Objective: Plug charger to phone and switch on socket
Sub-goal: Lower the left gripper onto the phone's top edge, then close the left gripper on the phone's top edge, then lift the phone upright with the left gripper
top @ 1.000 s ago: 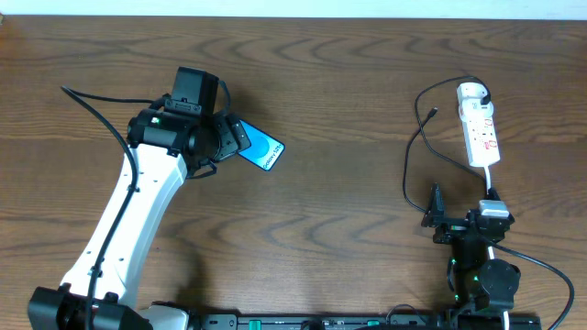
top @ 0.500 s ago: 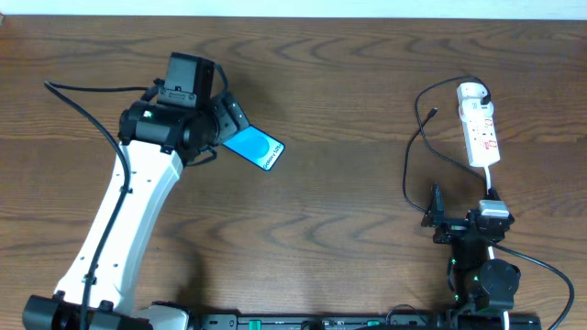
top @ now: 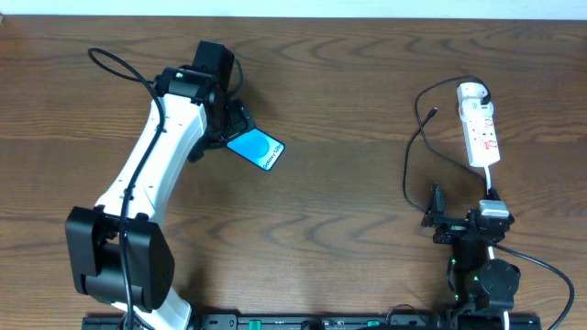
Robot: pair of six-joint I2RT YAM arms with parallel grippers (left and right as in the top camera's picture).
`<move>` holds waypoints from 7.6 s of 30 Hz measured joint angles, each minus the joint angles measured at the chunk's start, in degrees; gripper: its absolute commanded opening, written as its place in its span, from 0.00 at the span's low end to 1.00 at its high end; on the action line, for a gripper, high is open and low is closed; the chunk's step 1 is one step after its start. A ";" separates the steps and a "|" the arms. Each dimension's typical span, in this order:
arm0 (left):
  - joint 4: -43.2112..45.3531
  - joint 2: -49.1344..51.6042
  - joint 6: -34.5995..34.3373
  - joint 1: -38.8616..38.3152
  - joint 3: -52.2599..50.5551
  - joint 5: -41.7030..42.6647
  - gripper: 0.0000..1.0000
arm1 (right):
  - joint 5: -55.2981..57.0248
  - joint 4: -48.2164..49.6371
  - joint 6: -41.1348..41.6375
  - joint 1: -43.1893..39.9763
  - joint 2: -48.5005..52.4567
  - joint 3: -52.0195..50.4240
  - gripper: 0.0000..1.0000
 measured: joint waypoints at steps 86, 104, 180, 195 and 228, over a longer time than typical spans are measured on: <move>11.91 18.21 -20.65 -2.03 4.55 3.10 0.98 | 0.00 0.02 0.00 0.00 0.00 0.00 0.99; 14.21 23.17 -22.93 -2.51 4.59 2.93 0.98 | 0.00 0.00 0.00 0.00 0.00 0.00 0.99; 6.78 24.22 -12.09 -2.51 5.92 6.10 0.72 | 0.00 0.00 0.00 0.00 0.00 0.00 0.99; 0.63 10.12 -11.78 -2.51 5.60 10.16 0.72 | 0.00 0.00 0.00 0.00 0.00 0.00 0.99; 1.53 8.79 -8.15 -2.51 5.55 54.29 0.72 | 0.00 0.00 0.00 0.00 0.00 0.00 0.99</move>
